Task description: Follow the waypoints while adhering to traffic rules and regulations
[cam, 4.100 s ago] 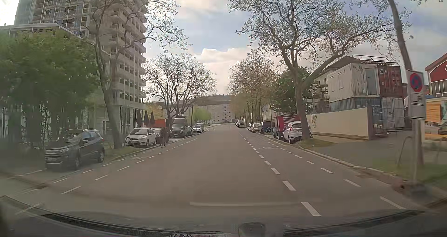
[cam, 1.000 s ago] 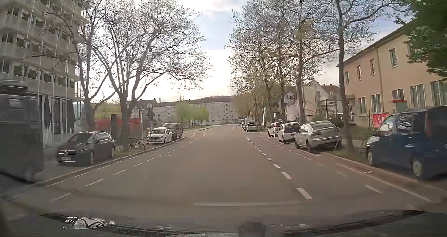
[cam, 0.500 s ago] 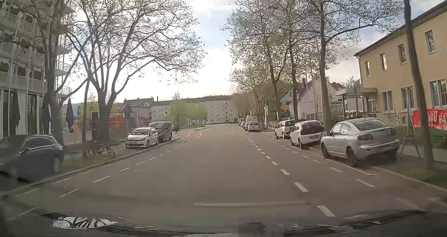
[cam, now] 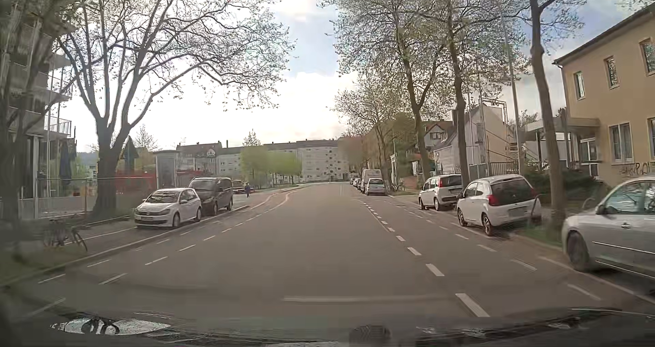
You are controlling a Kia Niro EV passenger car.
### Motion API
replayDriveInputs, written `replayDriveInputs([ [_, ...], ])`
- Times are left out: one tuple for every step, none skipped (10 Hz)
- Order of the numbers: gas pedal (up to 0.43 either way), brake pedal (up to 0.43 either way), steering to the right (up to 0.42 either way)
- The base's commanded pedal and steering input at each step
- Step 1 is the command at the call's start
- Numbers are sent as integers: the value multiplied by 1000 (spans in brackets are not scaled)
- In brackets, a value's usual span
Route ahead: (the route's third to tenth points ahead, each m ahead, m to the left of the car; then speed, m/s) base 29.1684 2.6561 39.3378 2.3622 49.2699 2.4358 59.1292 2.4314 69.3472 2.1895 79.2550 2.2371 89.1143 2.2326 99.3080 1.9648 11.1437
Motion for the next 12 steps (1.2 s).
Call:
replayDriveInputs([
  [79, 0, -2],
  [79, 0, -2],
  [79, 0, -2],
  [79, 0, -2],
  [79, 0, -3],
  [79, 0, -3],
  [79, 0, -4],
  [79, 0, -6],
  [79, 0, -7],
  [87, 0, -10],
  [87, 0, -12],
  [87, 0, -12],
])
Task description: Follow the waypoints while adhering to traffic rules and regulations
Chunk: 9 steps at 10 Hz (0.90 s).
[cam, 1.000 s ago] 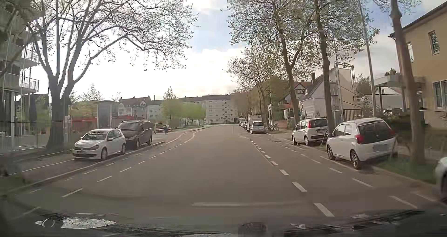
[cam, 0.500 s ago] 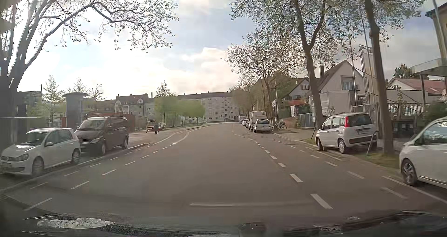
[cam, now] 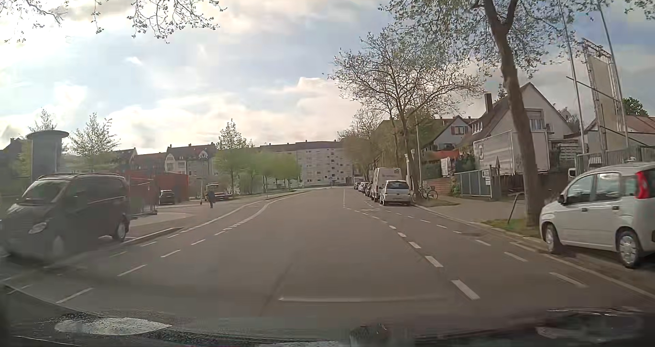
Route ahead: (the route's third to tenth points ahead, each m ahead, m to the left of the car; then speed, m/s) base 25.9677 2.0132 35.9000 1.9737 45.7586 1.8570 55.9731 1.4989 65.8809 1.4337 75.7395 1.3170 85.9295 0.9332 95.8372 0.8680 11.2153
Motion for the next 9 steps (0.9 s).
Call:
replayDriveInputs([
  [87, 0, -12],
  [87, 0, -11],
  [87, 0, -12],
  [87, 0, -12],
  [87, 0, -14],
  [87, 0, -16],
  [87, 0, -16],
  [87, 0, -16],
  [79, 0, -13],
])
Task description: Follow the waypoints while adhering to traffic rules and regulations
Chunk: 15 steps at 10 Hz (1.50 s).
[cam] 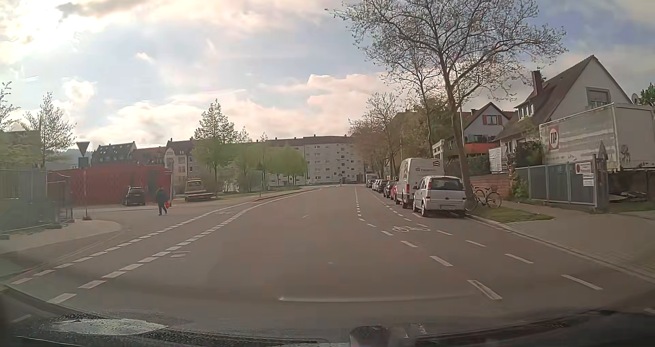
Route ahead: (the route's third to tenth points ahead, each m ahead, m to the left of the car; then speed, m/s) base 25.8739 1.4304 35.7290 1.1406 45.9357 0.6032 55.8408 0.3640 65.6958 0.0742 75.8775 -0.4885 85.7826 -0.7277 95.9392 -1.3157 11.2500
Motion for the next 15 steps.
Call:
replayDriveInputs([
  [79, 0, -12],
  [79, 0, -12],
  [67, 0, -12],
  [67, 0, -10],
  [47, 0, -9],
  [47, 0, -6],
  [47, 0, -2],
  [47, 0, 0],
  [47, 0, 0],
  [47, 0, 1],
  [47, 0, 3],
  [47, 0, 3],
  [47, 0, 5],
  [47, 0, 5],
  [47, 0, 8],
])
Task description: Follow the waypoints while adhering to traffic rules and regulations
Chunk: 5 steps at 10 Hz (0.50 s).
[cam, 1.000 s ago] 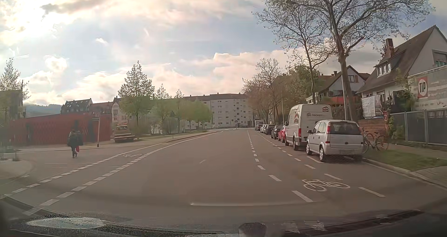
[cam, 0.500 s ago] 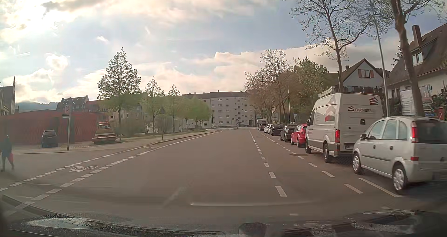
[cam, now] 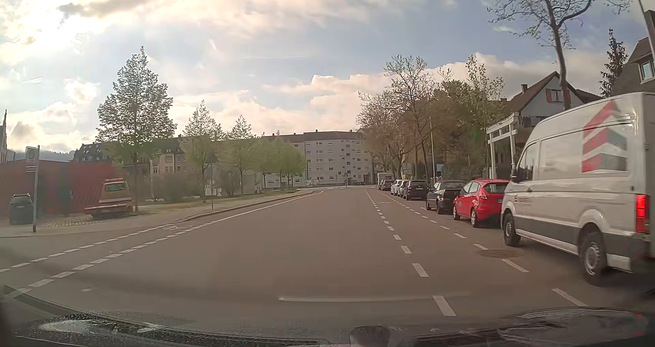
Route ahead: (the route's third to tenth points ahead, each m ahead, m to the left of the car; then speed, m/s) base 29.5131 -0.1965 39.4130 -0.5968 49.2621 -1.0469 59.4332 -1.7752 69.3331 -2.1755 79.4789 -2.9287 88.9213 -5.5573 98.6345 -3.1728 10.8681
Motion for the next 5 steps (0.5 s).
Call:
replayDriveInputs([
  [47, 0, 9],
  [47, 0, 9],
  [47, 0, 11],
  [47, 0, 11],
  [47, 0, 7],
])
